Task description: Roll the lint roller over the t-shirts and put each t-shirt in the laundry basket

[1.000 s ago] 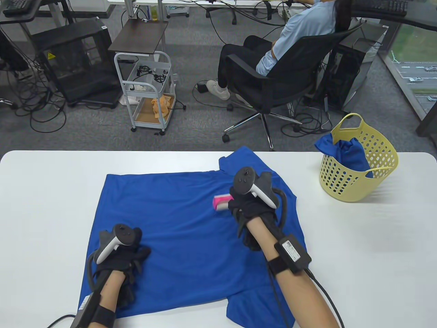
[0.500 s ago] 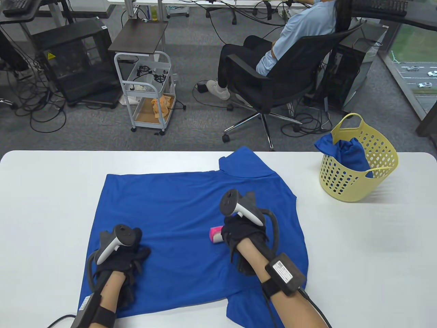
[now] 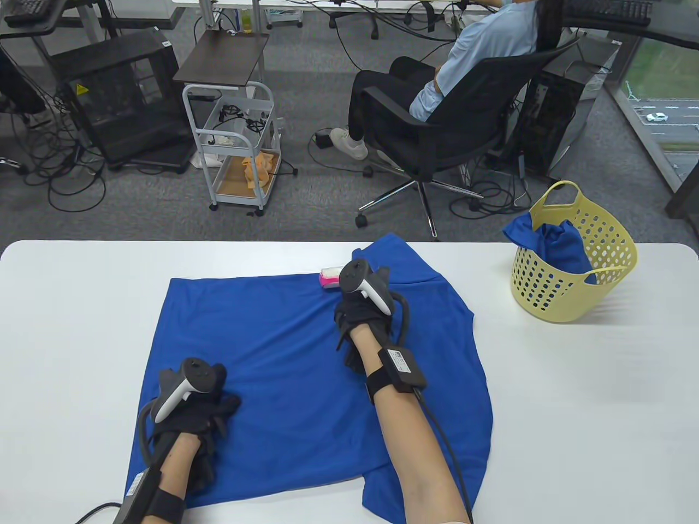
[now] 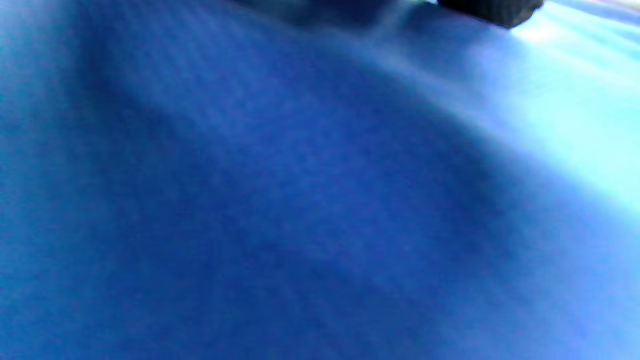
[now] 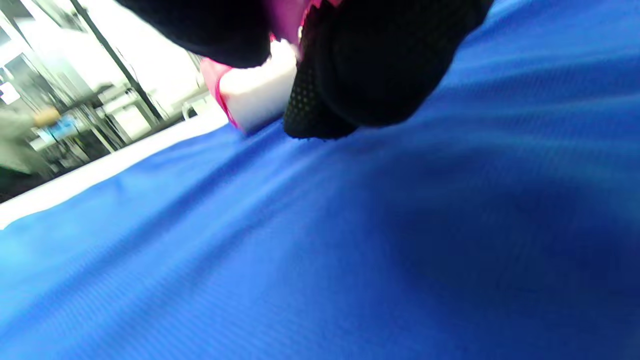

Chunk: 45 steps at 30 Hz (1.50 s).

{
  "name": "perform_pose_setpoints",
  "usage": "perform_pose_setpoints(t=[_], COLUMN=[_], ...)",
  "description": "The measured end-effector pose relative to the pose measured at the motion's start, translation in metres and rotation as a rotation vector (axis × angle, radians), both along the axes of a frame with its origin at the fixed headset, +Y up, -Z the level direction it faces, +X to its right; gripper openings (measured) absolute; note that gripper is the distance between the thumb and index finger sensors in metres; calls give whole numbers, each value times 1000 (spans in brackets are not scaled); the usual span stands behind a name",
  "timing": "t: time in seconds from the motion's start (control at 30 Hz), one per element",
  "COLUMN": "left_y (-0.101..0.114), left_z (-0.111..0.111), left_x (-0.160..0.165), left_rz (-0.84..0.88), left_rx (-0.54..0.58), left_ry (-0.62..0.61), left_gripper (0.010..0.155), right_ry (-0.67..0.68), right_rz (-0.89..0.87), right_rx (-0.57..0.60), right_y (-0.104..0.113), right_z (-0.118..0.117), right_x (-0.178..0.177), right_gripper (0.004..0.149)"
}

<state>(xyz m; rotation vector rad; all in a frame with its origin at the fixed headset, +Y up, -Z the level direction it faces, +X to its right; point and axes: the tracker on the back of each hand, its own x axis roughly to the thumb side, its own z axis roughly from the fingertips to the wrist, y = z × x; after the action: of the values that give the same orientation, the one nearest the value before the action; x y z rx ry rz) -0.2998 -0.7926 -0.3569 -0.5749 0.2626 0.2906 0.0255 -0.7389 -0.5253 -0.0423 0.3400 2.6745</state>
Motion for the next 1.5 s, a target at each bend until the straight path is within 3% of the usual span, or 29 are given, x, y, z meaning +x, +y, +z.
perform_pose_setpoints(t=[0.17, 0.23, 0.3, 0.43, 0.6, 0.77, 0.9, 1.0, 1.07, 1.13, 1.23, 1.3, 1.4, 1.5], left_y=[41, 78, 108, 145, 157, 150, 136, 130, 125, 119, 105, 95, 85, 80], left_z=[7, 19, 29, 44, 61, 67, 68, 69, 69, 65, 64, 64, 66, 70], left_x=[-20, -21, -8, 47, 96, 100, 99, 101, 102, 94, 83, 86, 101, 121], left_rz=[126, 228, 340, 533, 720, 817, 850, 778, 679, 564, 498, 447, 342, 242], left_rx=[241, 428, 541, 562, 491, 508, 508, 581, 638, 641, 495, 344, 179, 106], left_ry=[68, 102, 54, -135, -238, -247, -255, -150, -115, -83, -29, -22, -60, -96], left_gripper=[77, 75, 71, 68, 73, 78, 78, 70, 64, 64, 66, 67, 68, 68], right_ry=[116, 175, 246, 390, 497, 653, 791, 817, 759, 654, 430, 293, 204, 165], right_rz=[-93, -97, -120, -149, -147, -208, -398, -420, -332, -109, 247, 412, 436, 220], right_rx=[290, 373, 442, 580, 699, 611, 450, 371, 384, 397, 299, 113, -127, -313], right_y=[43, 67, 85, 108, 111, 97, 91, 82, 75, 64, 34, 5, -37, -64], right_z=[40, 70, 101, 163, 221, 239, 234, 235, 237, 230, 204, 184, 168, 164], right_x=[17, 17, 12, -10, -32, -34, -24, -17, -7, 17, 75, 118, 160, 182], right_gripper=[66, 68, 69, 71, 74, 89, 83, 73, 71, 71, 75, 80, 82, 80])
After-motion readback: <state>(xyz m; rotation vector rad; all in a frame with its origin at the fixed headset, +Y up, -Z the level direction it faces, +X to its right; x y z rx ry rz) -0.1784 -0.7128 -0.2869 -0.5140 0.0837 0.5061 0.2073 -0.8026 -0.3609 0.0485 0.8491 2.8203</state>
